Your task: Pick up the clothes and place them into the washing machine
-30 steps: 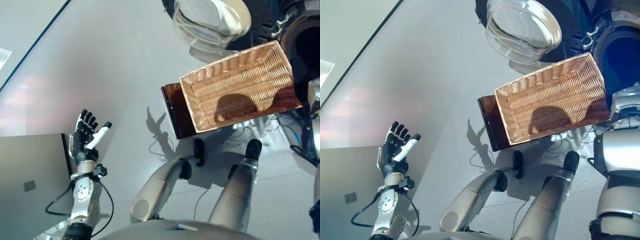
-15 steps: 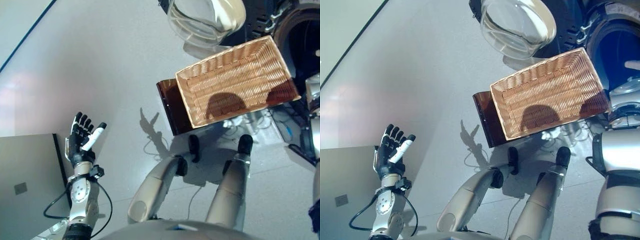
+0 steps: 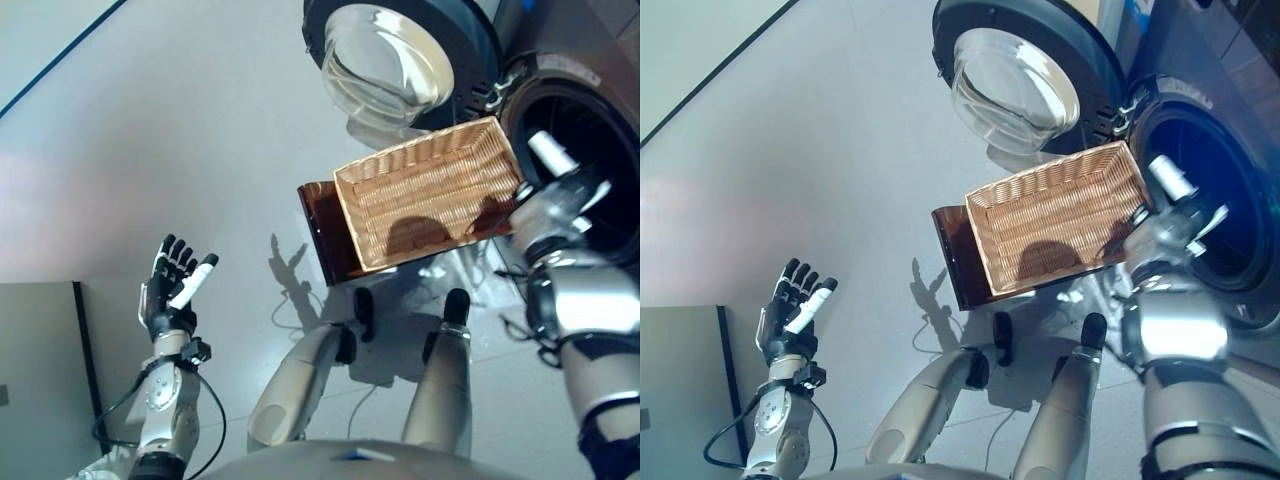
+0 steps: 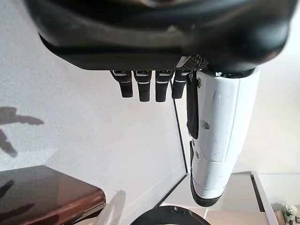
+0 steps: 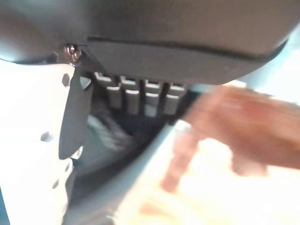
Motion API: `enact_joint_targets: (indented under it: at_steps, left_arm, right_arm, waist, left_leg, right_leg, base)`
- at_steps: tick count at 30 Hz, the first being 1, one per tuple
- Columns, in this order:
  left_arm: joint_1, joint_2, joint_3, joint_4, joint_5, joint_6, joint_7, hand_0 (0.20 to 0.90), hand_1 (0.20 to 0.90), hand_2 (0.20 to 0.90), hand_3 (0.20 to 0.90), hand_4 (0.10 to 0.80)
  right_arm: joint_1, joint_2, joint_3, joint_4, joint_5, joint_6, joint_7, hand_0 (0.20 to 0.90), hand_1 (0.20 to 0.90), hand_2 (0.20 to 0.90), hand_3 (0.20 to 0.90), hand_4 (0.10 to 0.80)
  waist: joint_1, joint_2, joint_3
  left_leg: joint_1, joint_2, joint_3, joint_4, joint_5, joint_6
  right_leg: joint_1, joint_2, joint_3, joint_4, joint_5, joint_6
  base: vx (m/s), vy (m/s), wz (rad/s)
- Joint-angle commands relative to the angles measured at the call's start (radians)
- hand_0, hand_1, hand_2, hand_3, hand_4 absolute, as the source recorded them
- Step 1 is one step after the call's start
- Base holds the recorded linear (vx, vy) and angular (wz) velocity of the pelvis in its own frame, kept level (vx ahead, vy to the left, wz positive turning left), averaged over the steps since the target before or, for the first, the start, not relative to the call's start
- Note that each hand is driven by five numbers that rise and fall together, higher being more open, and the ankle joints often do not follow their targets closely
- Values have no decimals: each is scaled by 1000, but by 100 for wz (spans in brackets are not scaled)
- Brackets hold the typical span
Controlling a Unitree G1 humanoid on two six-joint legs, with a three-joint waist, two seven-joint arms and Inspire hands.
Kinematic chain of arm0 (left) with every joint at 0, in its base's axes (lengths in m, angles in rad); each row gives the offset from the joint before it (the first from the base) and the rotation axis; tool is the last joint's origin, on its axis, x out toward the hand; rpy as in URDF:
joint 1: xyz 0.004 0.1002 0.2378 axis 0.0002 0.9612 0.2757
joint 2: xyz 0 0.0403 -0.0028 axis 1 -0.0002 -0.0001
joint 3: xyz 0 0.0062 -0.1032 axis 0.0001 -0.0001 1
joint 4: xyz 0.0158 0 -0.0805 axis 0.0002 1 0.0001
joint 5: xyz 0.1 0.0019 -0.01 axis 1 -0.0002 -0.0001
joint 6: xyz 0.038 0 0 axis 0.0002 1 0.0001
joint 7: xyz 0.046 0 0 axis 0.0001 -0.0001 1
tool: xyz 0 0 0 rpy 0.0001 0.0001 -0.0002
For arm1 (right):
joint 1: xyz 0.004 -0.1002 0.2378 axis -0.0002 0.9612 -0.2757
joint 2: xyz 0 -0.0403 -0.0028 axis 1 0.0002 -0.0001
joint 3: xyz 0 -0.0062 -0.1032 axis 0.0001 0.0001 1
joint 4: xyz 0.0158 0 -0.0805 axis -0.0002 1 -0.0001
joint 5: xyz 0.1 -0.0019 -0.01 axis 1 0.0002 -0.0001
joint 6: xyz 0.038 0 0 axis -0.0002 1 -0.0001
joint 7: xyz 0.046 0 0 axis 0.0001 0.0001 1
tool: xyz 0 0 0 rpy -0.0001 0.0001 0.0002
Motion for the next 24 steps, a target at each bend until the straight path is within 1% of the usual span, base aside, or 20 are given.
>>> enact_joint_targets:
  at_steps: [1,2,3,6,7,9,11,12,13,15,16,19,22,24]
  left_arm:
    - [2,17,76,-32,6,-75,12,900,900,900,900,800]
    - [0,15,75,-23,10,-74,13,900,900,900,900,800]
    - [-5,7,74,-7,5,-71,7,900,900,900,900,800]
    - [-8,3,76,-3,13,-72,11,900,900,900,900,800]
    - [-8,3,76,-3,13,-72,11,900,900,900,900,800]
    - [-15,2,79,6,26,-69,15,900,900,900,900,800]
    - [-20,5,77,22,41,-64,19,900,900,900,900,800]
    - [-19,6,76,23,41,-65,19,900,900,900,900,800]
    - [-24,2,70,50,55,-56,20,900,900,900,900,800]
    - [-23,-2,68,82,57,-50,20,900,900,900,900,800]
    - [-28,-2,65,112,65,-50,23,900,900,900,900,800]
    - [-36,8,46,212,107,-33,24,900,900,900,900,800]
    - [-44,8,20,348,148,-4,9,900,900,900,900,800]
    - [-47,4,12,435,163,12,1,900,900,900,900,800]
  right_arm:
    - [31,-19,52,-95,8,-107,27,900,900,900,900,800]
    - [48,9,59,-105,0,-107,32,900,900,900,900,800]
    - [75,51,46,-123,30,-117,49,900,900,900,900,800]
    - [115,101,40,-150,46,-130,63,900,900,900,900,800]
    - [115,102,40,-150,46,-129,63,900,900,900,900,800]
    - [177,160,41,-183,66,-141,87,900,900,900,900,800]
    - [224,189,50,-202,65,-143,103,900,900,900,900,800]
    - [227,191,50,-204,65,-143,103,900,900,900,900,800]
    - [282,218,54,-218,65,-139,128,900,900,900,900,800]
    - [339,240,58,-249,55,-141,142,900,900,900,900,800]
    - [374,248,63,-265,31,-141,143,900,900,900,900,800]
    - [471,260,79,-296,-21,-132,156,900,900,900,900,800]
    - [579,271,78,-321,-69,-109,192,900,900,900,900,800]
    - [657,272,56,-344,-91,-101,209,900,900,900,900,800]
  waist:
    - [39,33,-53]
    - [40,26,-52]
    - [44,17,-50]
    - [48,1,-48]
    - [47,1,-48]
    - [49,-16,-45]
    - [49,-31,-44]
    - [48,-31,-44]
    - [48,-46,-47]
    - [44,-60,-49]
    - [41,-67,-49]
    - [28,-93,-67]
    - [8,-122,-92]
    - [-8,-140,-115]
  left_leg:
    - [-77,27,-101,-52,17,-131]
    - [-77,28,-103,-49,18,-131]
    - [-74,28,-107,-50,18,-131]
    - [-66,26,-114,-52,22,-131]
    - [-66,26,-115,-52,22,-131]
    - [-49,27,-124,-56,25,-132]
    - [-34,28,-131,-60,27,-133]
    - [-32,28,-131,-61,28,-133]
    - [-8,31,-139,-72,30,-134]
    - [27,34,-148,-91,35,-136]
    - [41,42,-145,-108,68,-133]
    - [113,48,-157,-147,74,-137]
    - [198,57,-165,-191,83,-144]
    - [254,64,-170,-221,86,-148]
  right_leg:
    - [16,63,-90,87,-160,-137]
    - [19,63,-93,89,-159,-137]
    - [23,63,-98,92,-160,-137]
    - [41,62,-107,87,-161,-138]
    - [41,62,-107,87,-161,-138]
    - [67,61,-121,75,-159,-137]
    - [89,62,-131,67,-157,-135]
    - [92,62,-132,65,-157,-135]
    - [122,60,-144,50,-156,-133]
    - [166,63,-157,23,-152,-130]
    - [188,67,-176,-3,-120,-134]
    - [274,72,-198,-59,-110,-124]
    - [374,79,-223,-131,-97,-112]
    - [434,85,-239,-178,-90,-105]
  base:
    - [-14,-20,10]
    - [-25,-40,12]
    - [-24,-35,13]
    - [-12,-24,13]
    - [-15,-18,14]
    - [-4,-27,13]
    - [10,-22,6]
    - [35,-25,1]
    - [51,-32,7]
    - [16,-32,10]
    - [0,0,0]
    - [69,-28,0]
    - [113,-65,-2]
    - [120,-75,-10]
